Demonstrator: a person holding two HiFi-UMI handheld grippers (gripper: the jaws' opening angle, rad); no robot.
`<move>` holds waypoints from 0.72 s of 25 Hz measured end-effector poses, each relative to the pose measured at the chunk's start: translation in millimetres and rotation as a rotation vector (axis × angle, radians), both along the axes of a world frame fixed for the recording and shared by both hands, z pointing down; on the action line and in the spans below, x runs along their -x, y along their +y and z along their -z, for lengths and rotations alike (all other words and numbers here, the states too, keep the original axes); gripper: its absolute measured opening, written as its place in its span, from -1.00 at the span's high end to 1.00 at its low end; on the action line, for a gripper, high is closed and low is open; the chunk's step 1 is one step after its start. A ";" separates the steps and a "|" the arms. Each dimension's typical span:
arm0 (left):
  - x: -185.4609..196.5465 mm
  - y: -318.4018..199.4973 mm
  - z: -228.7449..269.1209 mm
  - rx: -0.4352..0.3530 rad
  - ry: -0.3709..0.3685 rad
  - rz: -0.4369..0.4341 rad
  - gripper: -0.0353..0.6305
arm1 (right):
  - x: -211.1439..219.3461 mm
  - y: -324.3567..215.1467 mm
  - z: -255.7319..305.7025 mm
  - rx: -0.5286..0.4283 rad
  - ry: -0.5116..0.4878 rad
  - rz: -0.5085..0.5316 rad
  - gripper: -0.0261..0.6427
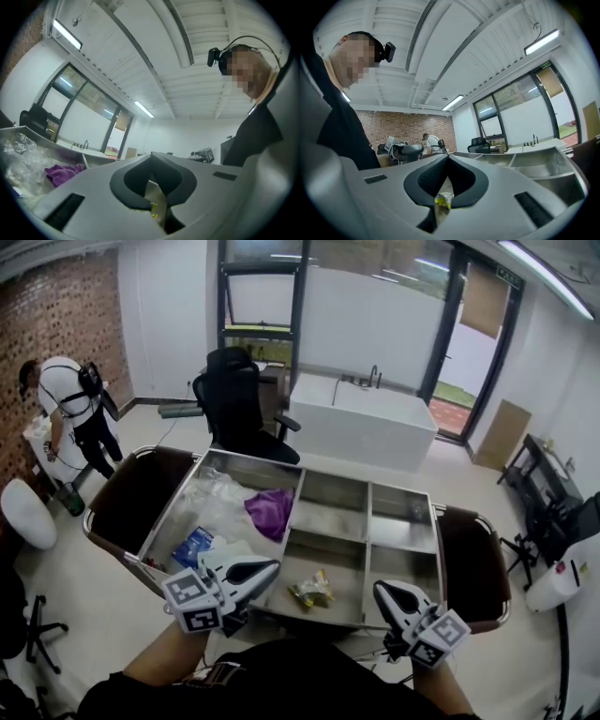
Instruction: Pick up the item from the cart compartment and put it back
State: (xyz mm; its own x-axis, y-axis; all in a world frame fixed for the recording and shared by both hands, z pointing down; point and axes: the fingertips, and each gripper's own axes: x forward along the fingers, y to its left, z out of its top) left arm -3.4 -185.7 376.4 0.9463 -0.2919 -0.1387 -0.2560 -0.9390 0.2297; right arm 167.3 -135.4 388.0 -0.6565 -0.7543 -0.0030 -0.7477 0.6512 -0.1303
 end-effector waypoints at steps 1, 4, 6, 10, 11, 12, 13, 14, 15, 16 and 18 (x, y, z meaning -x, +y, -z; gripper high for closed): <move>0.6 0.2 -0.7 0.001 -0.001 0.002 0.91 | 0.4 -0.1 0.4 -0.002 0.002 0.002 0.94; 0.5 1.4 -3.3 0.002 -0.013 0.004 0.91 | 0.6 -0.2 2.3 -0.012 0.007 0.004 0.94; -1.1 2.6 -5.8 0.003 -0.026 0.001 0.91 | 0.7 0.7 2.6 -0.010 0.009 0.004 0.94; -3.7 4.8 -7.1 0.004 -0.036 -0.009 0.91 | 1.3 2.9 1.5 -0.010 0.012 0.005 0.94; -4.1 5.5 -7.5 0.005 -0.039 -0.011 0.91 | 1.4 3.6 1.3 -0.011 0.011 0.006 0.94; -4.5 6.2 -7.9 0.006 -0.041 -0.013 0.91 | 1.4 4.3 1.2 -0.011 0.011 0.006 0.94; -4.9 6.8 -8.3 0.006 -0.043 -0.014 0.91 | 1.5 4.7 1.0 -0.011 0.011 0.007 0.94; -5.3 7.2 -8.9 0.006 -0.045 -0.016 0.91 | 1.5 5.1 0.8 -0.010 0.012 0.008 0.94; -5.7 7.5 -9.6 0.005 -0.048 -0.017 0.91 | 1.6 5.2 0.7 -0.010 0.014 0.009 0.94; -6.2 7.4 -10.5 0.004 -0.052 -0.017 0.91 | 1.6 5.2 0.6 -0.011 0.015 0.011 0.94; -6.9 7.0 -12.5 0.002 -0.059 -0.018 0.91 | 1.6 5.0 0.5 -0.014 0.017 0.014 0.94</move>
